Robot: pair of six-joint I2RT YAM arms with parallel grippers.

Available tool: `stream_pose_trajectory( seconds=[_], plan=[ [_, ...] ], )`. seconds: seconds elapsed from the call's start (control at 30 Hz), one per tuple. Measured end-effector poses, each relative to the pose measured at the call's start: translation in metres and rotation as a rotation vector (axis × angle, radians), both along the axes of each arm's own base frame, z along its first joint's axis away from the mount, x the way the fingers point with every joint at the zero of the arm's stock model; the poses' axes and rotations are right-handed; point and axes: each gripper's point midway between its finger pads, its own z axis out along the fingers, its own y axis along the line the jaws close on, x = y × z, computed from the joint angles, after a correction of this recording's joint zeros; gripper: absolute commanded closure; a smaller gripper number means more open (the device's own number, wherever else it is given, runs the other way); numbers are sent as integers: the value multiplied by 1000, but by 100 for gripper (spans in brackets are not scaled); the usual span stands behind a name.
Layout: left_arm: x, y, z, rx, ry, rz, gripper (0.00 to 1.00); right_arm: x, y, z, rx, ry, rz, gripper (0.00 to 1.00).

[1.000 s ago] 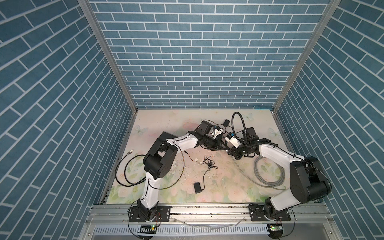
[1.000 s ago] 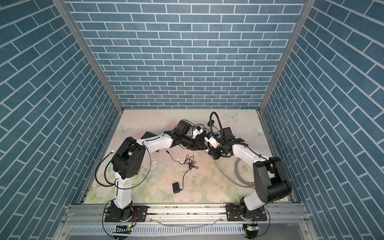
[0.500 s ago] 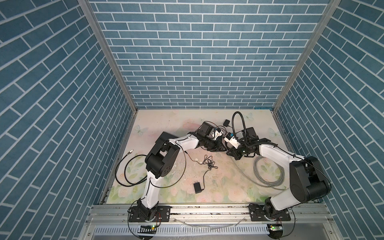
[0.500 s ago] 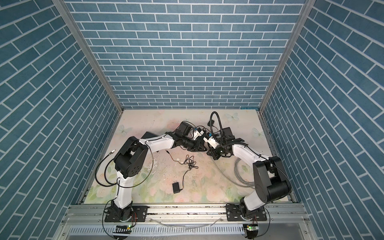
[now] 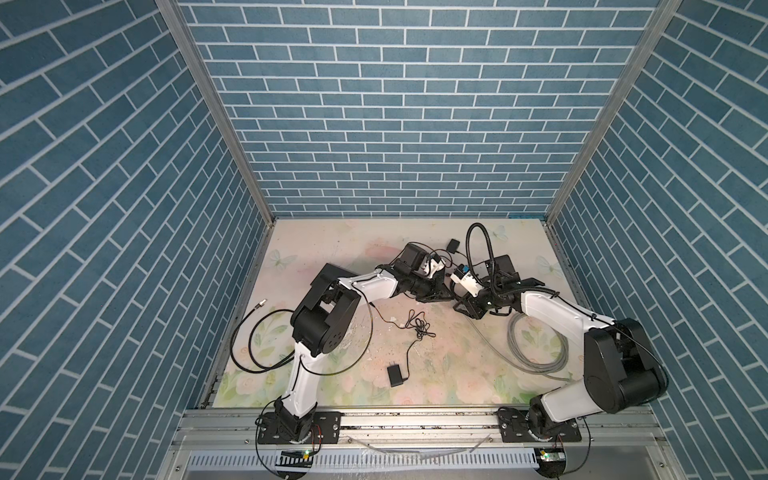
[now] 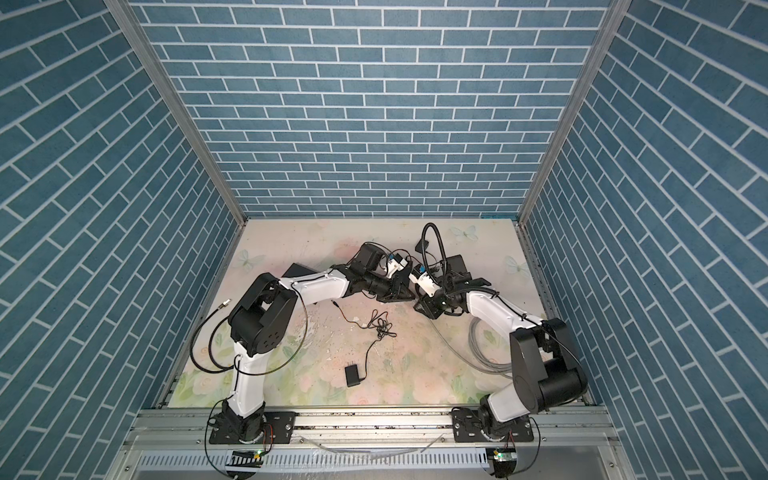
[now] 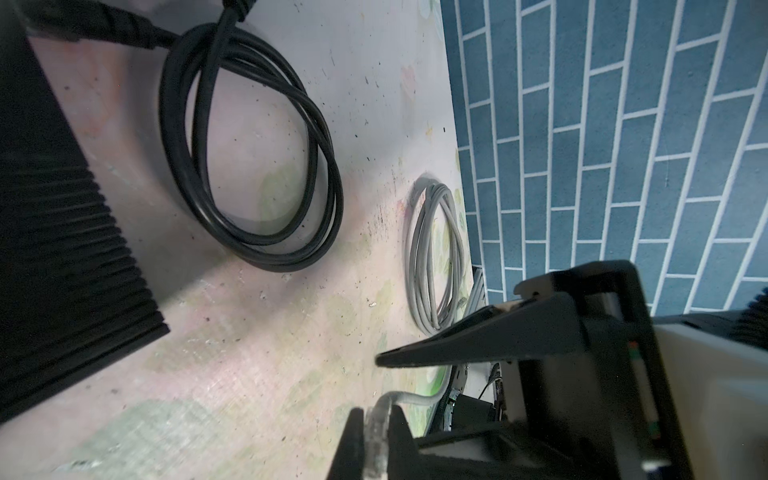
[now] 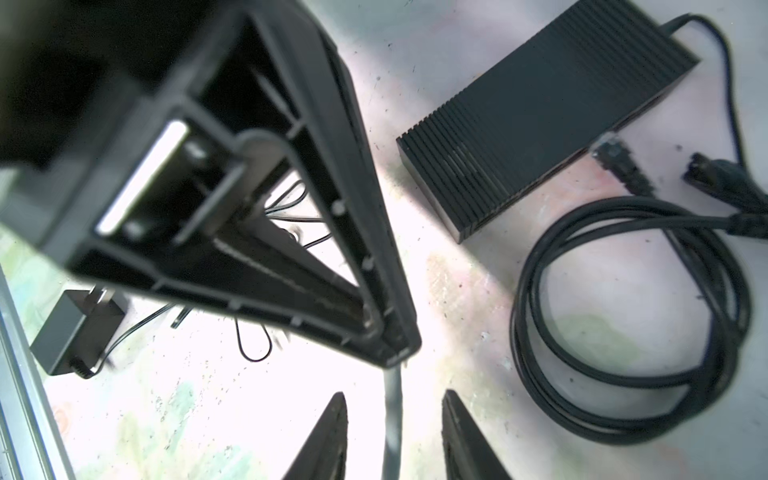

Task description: Insert the plug into the switch port

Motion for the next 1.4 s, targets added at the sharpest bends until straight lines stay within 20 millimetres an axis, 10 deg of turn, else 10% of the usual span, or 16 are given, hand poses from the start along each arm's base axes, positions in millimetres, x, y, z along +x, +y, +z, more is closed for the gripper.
stream_pose_trajectory(
  seconds=[0.53,0.77,1.07,1.4],
  plan=[
    [5,-3,4,-32,63,65,91,4,0,-16,-20,19,3,92],
    [9,5,3,-15,49,82,48,-1,3,-14,5,37,21,100],
    [38,56,11,-10,-135,29,51,-18,8,3,123,134,112,100],
    [11,41,40,-167,-244,-186,57,-26,14,13,178,174,163,100]
  ],
)
